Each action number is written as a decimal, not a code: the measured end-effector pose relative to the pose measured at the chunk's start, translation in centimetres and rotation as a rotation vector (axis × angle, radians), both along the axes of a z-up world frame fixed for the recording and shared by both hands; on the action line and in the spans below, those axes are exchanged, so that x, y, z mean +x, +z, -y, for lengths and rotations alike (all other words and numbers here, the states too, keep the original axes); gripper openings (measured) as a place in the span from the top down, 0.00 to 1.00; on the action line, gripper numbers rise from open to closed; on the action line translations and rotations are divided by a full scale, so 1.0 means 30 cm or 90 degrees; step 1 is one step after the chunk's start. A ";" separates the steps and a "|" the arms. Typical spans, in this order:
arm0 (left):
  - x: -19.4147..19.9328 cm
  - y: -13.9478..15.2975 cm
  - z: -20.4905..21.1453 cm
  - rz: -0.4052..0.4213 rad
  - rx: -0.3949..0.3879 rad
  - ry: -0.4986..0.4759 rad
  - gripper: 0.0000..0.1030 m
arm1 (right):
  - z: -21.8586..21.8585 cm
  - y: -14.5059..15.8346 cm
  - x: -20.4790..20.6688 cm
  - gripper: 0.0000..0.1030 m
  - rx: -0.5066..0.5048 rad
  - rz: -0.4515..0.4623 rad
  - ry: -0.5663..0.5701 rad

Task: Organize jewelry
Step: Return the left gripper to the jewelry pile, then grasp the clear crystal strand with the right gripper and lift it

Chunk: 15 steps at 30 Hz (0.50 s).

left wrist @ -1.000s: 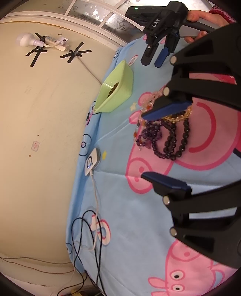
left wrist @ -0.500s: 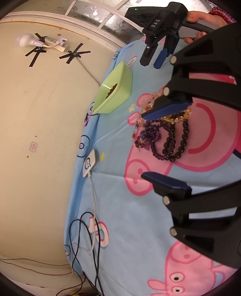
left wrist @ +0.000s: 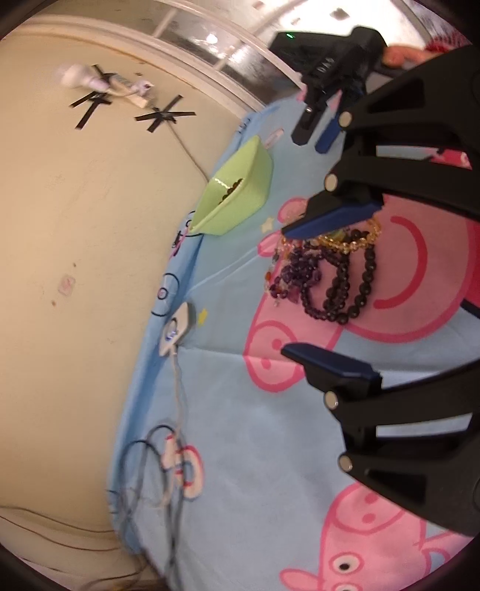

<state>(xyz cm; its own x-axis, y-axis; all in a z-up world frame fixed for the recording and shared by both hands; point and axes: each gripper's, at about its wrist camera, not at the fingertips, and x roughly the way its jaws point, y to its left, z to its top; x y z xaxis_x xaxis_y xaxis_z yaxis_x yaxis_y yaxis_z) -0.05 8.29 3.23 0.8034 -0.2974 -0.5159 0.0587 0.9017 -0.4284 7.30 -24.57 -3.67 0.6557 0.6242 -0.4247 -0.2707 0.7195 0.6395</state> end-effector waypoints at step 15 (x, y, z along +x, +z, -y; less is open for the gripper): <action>0.104 -0.028 -0.025 -0.127 0.032 -0.107 0.46 | -0.204 0.028 0.044 0.82 -0.175 0.006 0.139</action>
